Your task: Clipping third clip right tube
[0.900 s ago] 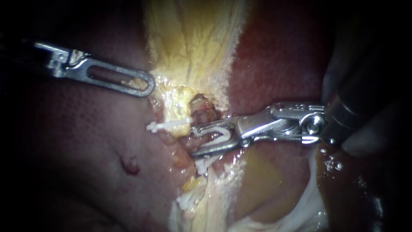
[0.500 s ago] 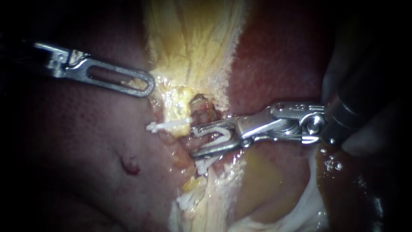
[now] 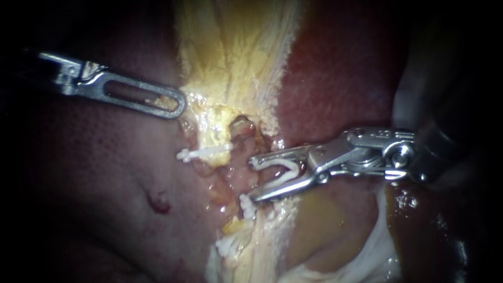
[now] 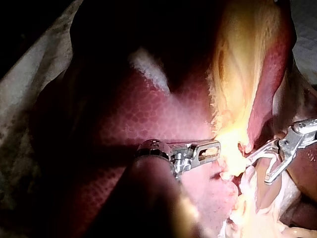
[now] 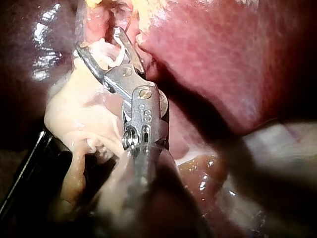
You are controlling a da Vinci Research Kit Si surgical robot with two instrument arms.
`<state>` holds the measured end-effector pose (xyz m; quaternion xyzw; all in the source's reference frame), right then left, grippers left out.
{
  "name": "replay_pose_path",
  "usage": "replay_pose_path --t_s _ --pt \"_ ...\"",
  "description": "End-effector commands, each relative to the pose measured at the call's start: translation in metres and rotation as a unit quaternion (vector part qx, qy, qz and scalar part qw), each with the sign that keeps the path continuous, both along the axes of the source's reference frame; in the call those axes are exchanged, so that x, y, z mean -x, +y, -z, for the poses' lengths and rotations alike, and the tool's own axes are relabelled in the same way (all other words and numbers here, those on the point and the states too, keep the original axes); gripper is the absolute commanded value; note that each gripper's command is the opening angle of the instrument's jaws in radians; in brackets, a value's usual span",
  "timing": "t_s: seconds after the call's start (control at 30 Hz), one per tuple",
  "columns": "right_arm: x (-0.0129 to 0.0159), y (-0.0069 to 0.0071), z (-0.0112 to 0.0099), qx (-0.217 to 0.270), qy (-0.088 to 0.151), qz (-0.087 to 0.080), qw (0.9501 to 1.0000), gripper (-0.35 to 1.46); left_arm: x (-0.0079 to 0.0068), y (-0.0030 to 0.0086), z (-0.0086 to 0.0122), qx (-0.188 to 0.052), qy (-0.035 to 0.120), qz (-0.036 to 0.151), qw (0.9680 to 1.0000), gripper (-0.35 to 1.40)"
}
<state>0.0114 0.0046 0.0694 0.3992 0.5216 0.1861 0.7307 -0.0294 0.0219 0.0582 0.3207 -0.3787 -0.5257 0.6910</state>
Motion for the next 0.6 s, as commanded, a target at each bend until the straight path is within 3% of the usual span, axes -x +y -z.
replay_pose_path --t_s 0.03,0.6 --pt "0.0002 0.0001 0.0001 0.000 0.000 0.000 1.0000 0.49 0.0000 0.0000 0.0000 0.000 0.000 0.000 1.0000 -0.35" --pt "0.0008 0.0011 -0.0010 0.001 -0.007 -0.011 0.9999 0.50 0.0000 -0.0001 0.0001 0.000 0.000 0.000 1.0000 -0.35"
